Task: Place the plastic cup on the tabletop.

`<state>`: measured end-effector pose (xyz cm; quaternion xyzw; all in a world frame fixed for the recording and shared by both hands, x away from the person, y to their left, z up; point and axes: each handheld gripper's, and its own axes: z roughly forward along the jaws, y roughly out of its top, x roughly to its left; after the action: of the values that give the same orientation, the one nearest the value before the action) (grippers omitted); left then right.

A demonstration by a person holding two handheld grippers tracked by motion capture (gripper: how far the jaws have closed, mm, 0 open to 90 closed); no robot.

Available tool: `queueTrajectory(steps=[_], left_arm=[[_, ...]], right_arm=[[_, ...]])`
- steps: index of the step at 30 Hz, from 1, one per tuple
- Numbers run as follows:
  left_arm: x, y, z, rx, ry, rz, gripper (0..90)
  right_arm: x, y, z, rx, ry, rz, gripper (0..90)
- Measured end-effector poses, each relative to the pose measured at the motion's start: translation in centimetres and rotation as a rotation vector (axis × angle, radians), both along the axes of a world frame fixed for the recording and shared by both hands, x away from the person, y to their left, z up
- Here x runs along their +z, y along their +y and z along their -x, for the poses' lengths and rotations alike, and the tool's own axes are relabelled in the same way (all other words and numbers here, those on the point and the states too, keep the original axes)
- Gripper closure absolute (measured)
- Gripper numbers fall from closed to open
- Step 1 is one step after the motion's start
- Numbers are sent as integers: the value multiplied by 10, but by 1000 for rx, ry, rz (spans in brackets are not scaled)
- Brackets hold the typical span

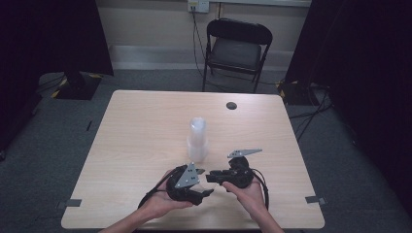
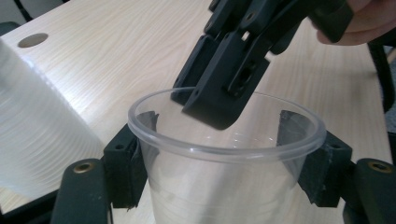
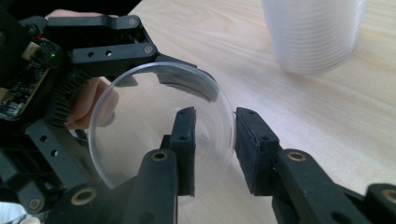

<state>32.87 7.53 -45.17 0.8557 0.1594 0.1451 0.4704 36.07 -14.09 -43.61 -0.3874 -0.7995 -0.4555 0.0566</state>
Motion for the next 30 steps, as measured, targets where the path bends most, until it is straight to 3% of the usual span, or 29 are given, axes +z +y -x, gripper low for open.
queueTrajectory(steps=[4,13,17,30], left_arm=[[0,3,-3,20,11,6,296],[0,15,-10,78,63,64,300],[1,21,-13,95,80,80,304],[4,36,-18,152,86,128,309]], right_arm=[[1,-2,-1,-1,-15,-13,688],[4,-10,-3,-23,-46,-45,670],[4,-13,-5,-34,-39,-49,640],[11,-19,-4,-59,-71,-69,615]])
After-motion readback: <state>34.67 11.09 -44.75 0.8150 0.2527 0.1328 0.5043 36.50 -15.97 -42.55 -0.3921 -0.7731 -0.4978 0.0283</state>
